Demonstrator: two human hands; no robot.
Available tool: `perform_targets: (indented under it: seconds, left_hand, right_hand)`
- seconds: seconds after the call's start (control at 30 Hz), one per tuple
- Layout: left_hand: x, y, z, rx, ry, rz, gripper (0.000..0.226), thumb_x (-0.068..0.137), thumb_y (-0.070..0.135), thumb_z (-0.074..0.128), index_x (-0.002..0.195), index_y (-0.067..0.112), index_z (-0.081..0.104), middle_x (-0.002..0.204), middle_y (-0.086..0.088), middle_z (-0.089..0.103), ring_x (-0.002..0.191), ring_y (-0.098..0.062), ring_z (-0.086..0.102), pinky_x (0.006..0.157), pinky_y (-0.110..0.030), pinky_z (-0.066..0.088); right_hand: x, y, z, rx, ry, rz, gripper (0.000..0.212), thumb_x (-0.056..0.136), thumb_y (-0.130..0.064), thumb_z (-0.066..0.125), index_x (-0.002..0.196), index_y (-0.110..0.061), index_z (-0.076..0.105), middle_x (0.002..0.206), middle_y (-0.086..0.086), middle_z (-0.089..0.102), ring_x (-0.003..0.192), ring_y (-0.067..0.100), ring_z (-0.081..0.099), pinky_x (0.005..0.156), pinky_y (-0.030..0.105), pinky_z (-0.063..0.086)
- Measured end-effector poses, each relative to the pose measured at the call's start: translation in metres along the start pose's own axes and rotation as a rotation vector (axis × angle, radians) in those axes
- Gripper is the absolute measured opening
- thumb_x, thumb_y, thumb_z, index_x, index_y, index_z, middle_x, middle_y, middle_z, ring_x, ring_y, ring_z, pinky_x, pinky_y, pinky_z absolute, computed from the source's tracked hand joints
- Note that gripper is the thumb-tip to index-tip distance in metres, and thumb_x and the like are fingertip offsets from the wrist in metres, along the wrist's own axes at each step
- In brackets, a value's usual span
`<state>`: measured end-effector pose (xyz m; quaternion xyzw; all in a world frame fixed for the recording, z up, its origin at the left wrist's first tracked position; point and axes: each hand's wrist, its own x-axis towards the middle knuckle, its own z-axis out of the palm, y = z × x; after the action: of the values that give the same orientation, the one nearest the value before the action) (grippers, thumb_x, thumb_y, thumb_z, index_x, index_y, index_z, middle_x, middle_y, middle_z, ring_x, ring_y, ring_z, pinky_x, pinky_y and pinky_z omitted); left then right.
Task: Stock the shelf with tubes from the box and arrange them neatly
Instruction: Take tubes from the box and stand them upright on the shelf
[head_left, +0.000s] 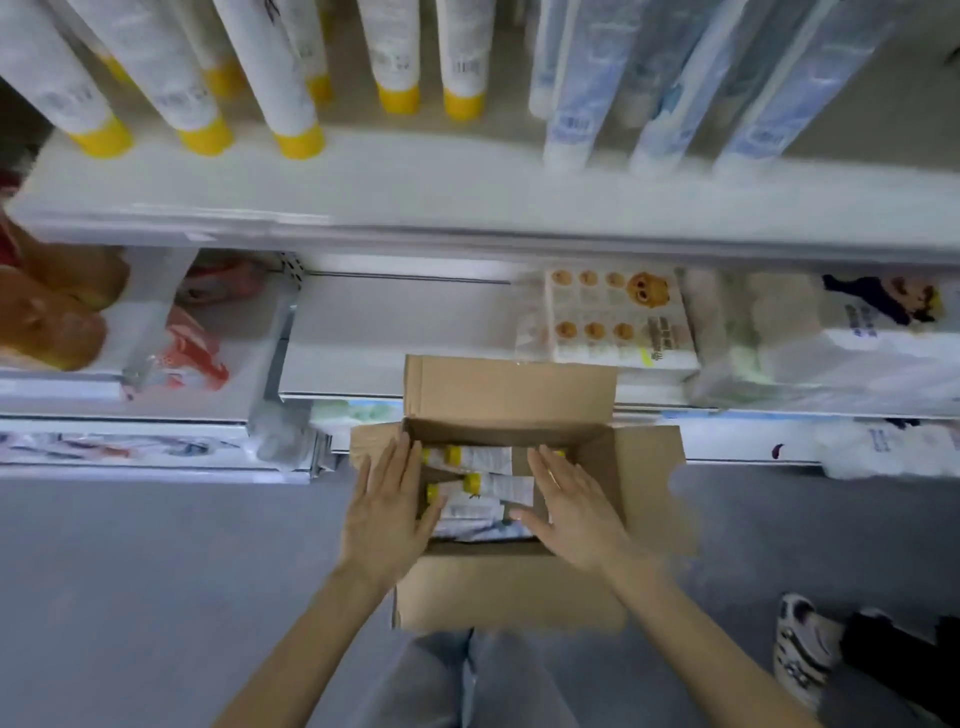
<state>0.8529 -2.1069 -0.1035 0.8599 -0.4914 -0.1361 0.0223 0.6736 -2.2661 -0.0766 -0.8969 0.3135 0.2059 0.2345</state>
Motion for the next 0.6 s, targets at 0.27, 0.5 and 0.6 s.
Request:
perform_targets:
  seconds: [0.27, 0.5, 0.6]
  left_hand:
    - [-0.001, -0.038, 0.1, -0.059, -0.035, -0.034, 0.07, 0.092, 0.053, 0.026, 0.147, 0.01, 0.025, 0.152, -0.01, 0.029, 0.14, -0.028, 0.029, 0.113, -0.044, 0.02]
    - [0.024, -0.05, 0.148, -0.2, 0.047, -0.145, 0.072, 0.094, 0.052, 0.027, 0.151, 0.013, 0.007, 0.158, -0.003, 0.009, 0.145, -0.017, 0.007, 0.117, -0.039, 0.011]
    - [0.02, -0.05, 0.158, -0.309, 0.082, -0.171, 0.07, 0.094, 0.051, 0.028, 0.151, 0.016, 0.005, 0.158, 0.001, 0.005, 0.145, -0.015, 0.005, 0.117, -0.036, 0.011]
  right_hand:
    - [0.063, 0.031, 0.106, 0.148, -0.198, 0.132, 0.078, 0.091, -0.063, 0.033, 0.151, -0.022, 0.006, 0.159, -0.001, 0.008, 0.145, 0.02, 0.014, 0.117, 0.038, 0.019]
    - [0.123, 0.056, 0.176, 0.245, -0.228, 0.223, 0.076, 0.091, -0.058, 0.04, 0.15, -0.016, 0.018, 0.158, 0.004, 0.016, 0.145, 0.021, 0.016, 0.117, 0.038, 0.019]
    - [0.145, 0.062, 0.197, 0.301, -0.255, 0.247, 0.073, 0.092, -0.054, 0.044, 0.149, -0.015, 0.022, 0.156, 0.005, 0.022, 0.143, 0.022, 0.02, 0.116, 0.035, 0.02]
